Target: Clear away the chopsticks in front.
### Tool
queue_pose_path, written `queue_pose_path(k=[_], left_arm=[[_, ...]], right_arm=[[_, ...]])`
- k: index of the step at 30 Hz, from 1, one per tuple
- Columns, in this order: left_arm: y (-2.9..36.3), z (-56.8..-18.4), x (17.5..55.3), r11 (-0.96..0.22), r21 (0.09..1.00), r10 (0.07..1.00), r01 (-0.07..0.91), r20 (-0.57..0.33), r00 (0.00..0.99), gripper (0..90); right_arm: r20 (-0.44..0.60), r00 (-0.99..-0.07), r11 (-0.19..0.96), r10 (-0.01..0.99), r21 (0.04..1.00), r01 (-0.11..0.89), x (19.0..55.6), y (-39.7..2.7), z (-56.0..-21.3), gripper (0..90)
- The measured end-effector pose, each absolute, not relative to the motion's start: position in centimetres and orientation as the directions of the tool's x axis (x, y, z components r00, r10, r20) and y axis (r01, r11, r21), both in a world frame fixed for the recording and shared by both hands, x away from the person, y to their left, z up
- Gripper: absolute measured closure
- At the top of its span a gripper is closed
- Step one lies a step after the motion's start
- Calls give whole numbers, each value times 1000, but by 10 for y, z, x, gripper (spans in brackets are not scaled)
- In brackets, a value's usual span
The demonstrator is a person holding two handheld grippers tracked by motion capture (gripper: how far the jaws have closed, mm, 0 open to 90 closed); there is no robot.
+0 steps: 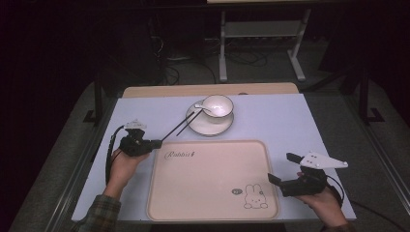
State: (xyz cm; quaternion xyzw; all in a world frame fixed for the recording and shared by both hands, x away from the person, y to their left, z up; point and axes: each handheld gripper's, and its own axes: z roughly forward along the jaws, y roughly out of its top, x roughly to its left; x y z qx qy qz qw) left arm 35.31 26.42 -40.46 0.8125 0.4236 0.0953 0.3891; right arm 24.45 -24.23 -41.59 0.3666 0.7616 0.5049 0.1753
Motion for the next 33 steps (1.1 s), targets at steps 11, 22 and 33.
queue_pose_path(k=[11, 22, 33], left_arm=[[247, -403, 318, -394, 708, 709, 586, -172, 684, 853], [229, -417, 300, -471, 661, 666, 584, -168, 727, 853], [225, -429, 305, -504, 623, 658, 598, -171, 733, 850]], right_arm=[[99, -673, 229, 733, 896, 380, 245, -241, -416, 0], [106, -672, 225, 733, 894, 387, 245, -242, -417, 0], [108, -671, 221, 734, 895, 386, 246, -242, -417, 0]])
